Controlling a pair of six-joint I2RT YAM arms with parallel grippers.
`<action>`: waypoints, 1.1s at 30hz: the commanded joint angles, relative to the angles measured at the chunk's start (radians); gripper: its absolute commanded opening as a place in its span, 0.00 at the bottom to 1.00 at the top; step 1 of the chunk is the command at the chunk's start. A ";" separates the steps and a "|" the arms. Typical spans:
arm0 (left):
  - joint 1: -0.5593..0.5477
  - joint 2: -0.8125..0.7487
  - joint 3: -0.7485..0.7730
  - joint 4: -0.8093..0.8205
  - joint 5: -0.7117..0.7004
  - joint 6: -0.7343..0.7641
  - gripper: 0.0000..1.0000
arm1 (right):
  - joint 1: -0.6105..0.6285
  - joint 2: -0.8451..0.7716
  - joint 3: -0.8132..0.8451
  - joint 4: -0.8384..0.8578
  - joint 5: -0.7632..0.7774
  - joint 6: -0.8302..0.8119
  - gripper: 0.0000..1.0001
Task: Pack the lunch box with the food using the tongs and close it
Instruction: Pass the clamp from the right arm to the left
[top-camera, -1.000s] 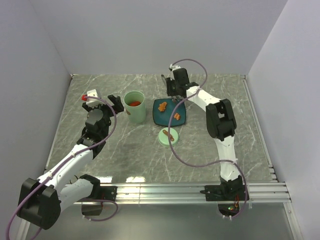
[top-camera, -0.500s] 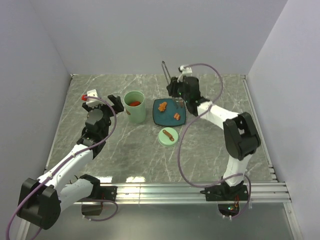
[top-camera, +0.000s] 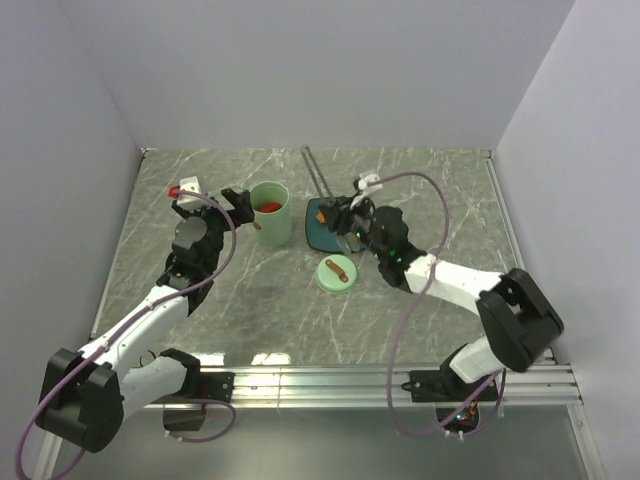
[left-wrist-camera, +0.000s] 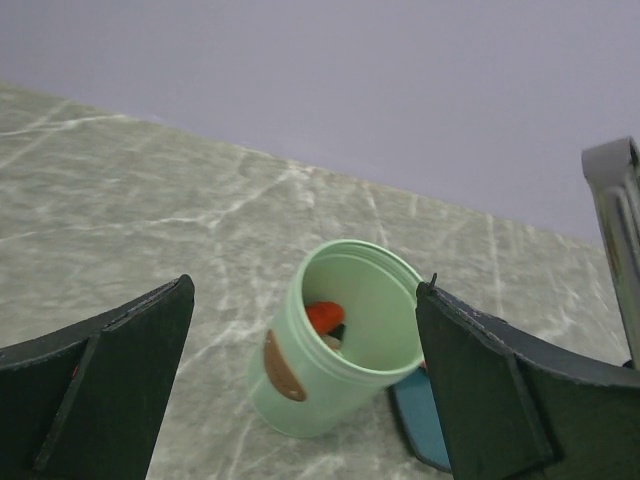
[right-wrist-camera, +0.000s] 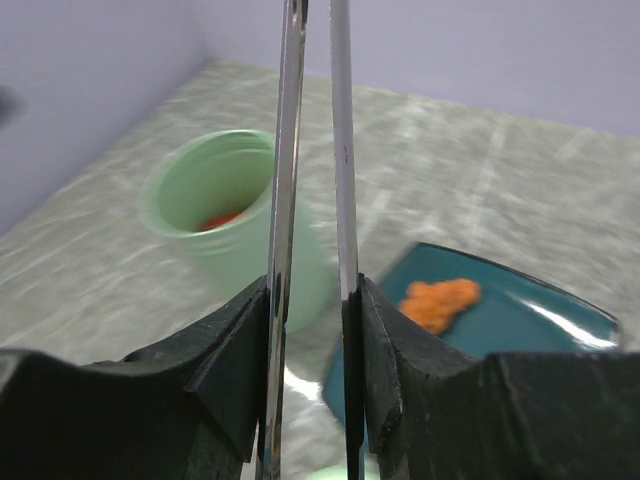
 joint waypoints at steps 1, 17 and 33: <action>0.002 0.018 -0.005 0.136 0.220 -0.045 0.99 | 0.086 -0.135 -0.067 0.081 0.054 -0.101 0.45; 0.001 0.045 -0.139 0.700 0.676 -0.332 0.99 | 0.195 -0.296 -0.231 0.120 -0.035 -0.052 0.45; -0.001 0.198 -0.093 0.820 0.790 -0.520 0.99 | 0.278 -0.295 -0.227 0.144 -0.049 -0.082 0.45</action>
